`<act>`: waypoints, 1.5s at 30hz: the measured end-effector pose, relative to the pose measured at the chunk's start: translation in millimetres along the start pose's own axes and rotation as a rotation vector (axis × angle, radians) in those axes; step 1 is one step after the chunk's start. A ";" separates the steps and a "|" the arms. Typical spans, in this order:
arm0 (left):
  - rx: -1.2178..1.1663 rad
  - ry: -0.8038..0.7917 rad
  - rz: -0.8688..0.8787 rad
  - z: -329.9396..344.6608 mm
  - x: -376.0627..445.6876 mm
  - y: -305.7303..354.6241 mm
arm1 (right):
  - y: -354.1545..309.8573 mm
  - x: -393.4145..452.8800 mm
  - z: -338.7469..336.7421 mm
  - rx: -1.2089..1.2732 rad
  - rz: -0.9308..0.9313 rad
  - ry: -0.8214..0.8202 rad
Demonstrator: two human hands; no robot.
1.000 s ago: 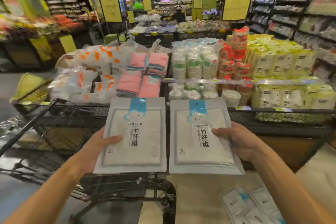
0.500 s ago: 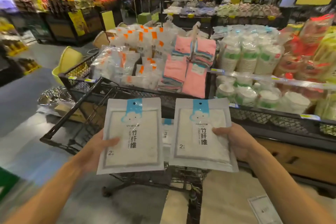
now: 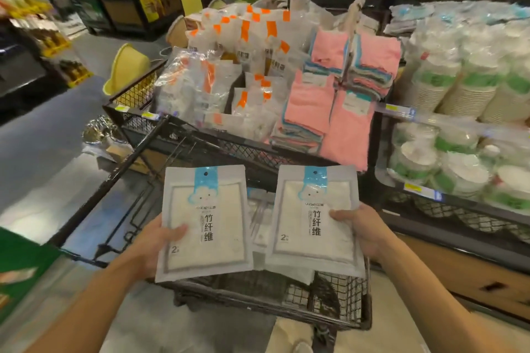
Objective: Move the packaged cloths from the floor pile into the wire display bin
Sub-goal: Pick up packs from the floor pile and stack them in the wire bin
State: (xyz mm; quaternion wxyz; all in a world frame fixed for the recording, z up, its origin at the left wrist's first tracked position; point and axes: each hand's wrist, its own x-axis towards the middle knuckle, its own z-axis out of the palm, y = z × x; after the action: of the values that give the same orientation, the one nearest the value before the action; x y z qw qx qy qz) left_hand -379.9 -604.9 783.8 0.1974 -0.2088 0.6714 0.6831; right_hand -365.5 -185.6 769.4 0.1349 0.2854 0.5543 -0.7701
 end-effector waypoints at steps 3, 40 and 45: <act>0.032 0.043 -0.060 0.6 34.7 -3.8 | 3.3 30.4 9.3 -0.019 0.025 0.047; 1.463 0.037 0.421 31.0 327.9 -107.4 | 146.6 236.6 81.4 -1.351 0.101 0.637; 1.502 0.040 0.479 50.3 282.8 -70.6 | 105.5 194.7 78.5 -1.440 0.011 0.495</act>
State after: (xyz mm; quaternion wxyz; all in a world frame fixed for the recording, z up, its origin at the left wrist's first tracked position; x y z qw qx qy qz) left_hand -578.2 -556.2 569.8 0.1211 0.1187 0.9833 0.0665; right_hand -488.8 -274.4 590.2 0.1633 0.2941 0.9325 -0.1312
